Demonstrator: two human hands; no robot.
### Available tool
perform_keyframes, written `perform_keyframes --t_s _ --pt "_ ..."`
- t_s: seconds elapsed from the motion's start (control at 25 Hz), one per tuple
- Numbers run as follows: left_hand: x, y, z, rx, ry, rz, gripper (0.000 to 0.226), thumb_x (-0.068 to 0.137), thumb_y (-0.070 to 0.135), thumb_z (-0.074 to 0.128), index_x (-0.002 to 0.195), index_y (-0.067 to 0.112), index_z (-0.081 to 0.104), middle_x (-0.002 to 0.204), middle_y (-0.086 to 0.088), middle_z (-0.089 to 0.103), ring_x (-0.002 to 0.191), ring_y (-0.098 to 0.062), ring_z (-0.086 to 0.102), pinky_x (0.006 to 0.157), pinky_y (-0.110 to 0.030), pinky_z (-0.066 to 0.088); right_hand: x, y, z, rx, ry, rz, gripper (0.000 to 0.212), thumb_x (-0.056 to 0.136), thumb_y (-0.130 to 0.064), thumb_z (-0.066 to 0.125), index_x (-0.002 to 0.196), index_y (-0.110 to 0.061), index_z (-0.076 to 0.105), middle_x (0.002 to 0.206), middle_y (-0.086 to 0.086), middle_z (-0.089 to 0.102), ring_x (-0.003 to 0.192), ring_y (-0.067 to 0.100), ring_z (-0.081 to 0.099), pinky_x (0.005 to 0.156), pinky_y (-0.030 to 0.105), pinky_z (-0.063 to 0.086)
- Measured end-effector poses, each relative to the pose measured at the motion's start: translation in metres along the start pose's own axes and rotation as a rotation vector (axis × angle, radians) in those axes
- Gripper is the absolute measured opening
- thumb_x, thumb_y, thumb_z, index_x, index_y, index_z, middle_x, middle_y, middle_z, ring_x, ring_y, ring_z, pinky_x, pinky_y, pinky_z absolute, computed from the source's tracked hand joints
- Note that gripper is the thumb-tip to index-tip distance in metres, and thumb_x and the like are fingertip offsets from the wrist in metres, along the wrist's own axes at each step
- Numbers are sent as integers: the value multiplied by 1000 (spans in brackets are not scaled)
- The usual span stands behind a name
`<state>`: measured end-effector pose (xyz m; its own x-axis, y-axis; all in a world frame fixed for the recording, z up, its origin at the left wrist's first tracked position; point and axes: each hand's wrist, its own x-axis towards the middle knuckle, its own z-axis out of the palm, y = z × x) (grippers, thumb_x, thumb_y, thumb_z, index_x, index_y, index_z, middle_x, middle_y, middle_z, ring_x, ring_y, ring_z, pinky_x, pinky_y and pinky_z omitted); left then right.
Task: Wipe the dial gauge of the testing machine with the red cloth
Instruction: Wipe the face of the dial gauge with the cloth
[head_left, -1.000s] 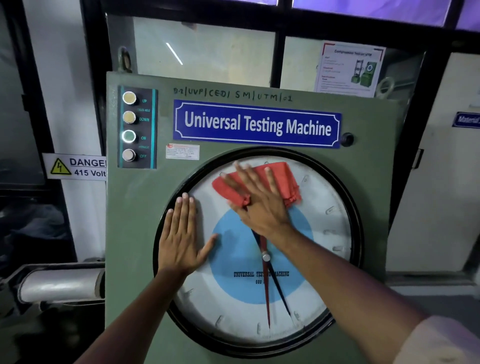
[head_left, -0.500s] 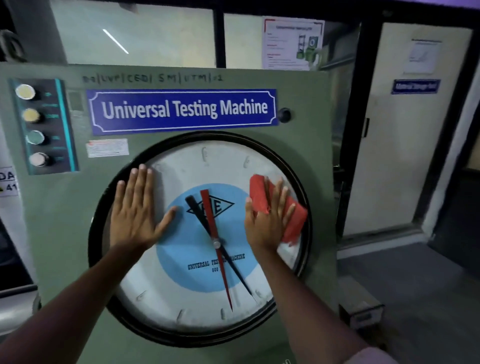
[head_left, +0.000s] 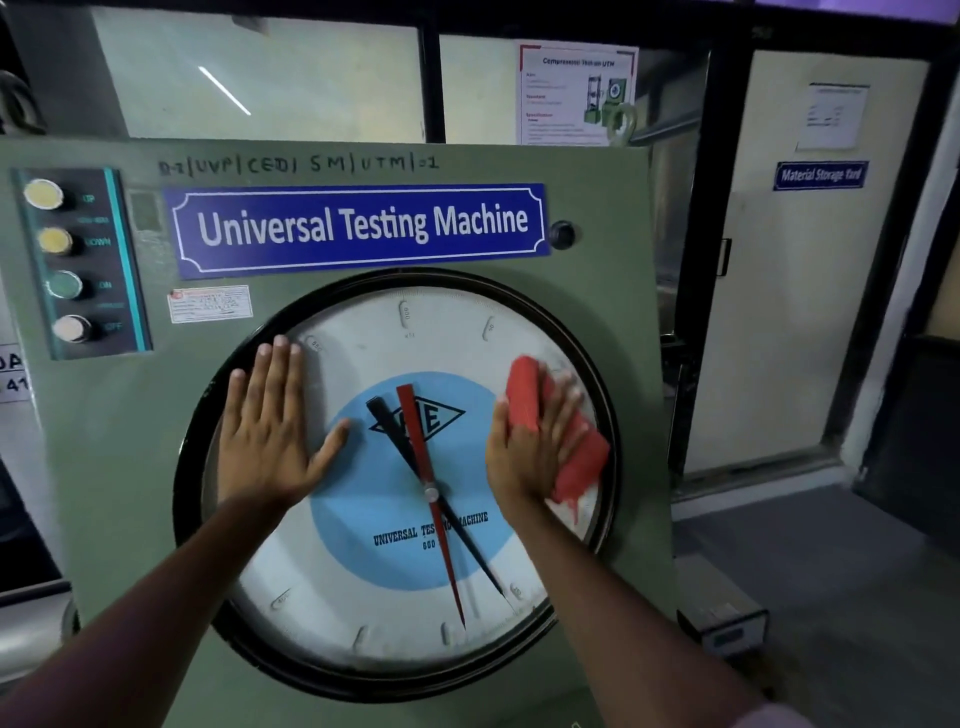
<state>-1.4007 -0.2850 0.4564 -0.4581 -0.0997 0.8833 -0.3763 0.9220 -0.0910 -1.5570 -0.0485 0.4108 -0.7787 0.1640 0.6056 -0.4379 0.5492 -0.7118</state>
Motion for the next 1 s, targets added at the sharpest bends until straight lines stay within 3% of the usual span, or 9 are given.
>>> perform_keyframes --t_s 0.12,0.24,0.36,0.44,0.52,0.64,0.76,0.84,1.0 --pt "1 -1 0 -4 13 -2 100 99 71 34 172 7 7 181 -11 6 168 -26 6 137 -48 6 37 -50 1 -58 -44 -185 74 104 -60 24 168 -29 8 179 4 -2 165 26 -6 131 56 -8" --pt "1 -2 2 10 23 -2 100 99 71 34 172 7 9 181 -11 8 168 -25 6 137 -48 7 40 -93 4 -1 -84 -293 71 103 -63 16 167 -39 -4 179 1 -8 165 21 -12 130 58 -10" --pt "0 -3 4 28 37 4 99 100 72 31 172 7 10 181 -11 9 168 -24 7 137 -46 4 46 -139 -2 255 88 -233 70 105 -58 27 166 -39 0 179 2 1 165 20 1 132 56 -3" --pt "0 -3 5 29 46 4 98 100 72 32 171 7 13 181 -10 11 168 -24 9 137 -46 5 60 -163 -5 320 137 -193 70 106 -58 29 169 -32 11 179 2 3 165 20 2 131 59 -2" --pt "0 -4 5 31 56 3 97 100 71 34 171 6 16 181 -11 14 168 -25 12 137 -46 6 70 -180 -1 170 31 -273 67 107 -58 31 165 -26 32 179 -1 4 165 20 -4 129 63 -5" --pt "2 -4 6 48 78 4 96 101 71 35 170 6 20 180 -11 17 168 -25 14 137 -46 9 59 -203 17 -15 -59 -488 59 108 -59 35 140 -22 68 178 -8 12 165 20 -5 128 58 -15" --pt "2 -4 6 41 108 15 92 103 68 33 166 0 32 176 -17 28 166 -28 22 136 -47 13 24 -222 36 -90 -68 -744 59 105 -61 36 159 -39 45 177 -12 16 165 14 0 128 54 -18" --pt "2 -3 7 41 137 22 91 103 66 35 160 -4 41 171 -21 36 163 -29 26 136 -46 13 16 -224 39 -141 -64 -890 63 105 -63 36 165 -44 30 178 -13 15 165 11 4 130 55 -11" --pt "3 1 3 43 107 -4 96 100 69 40 167 1 29 176 -15 28 166 -26 21 137 -45 11 53 -204 16 -254 -84 -981 64 106 -66 33 165 -42 25 178 -11 16 164 11 11 132 54 1"
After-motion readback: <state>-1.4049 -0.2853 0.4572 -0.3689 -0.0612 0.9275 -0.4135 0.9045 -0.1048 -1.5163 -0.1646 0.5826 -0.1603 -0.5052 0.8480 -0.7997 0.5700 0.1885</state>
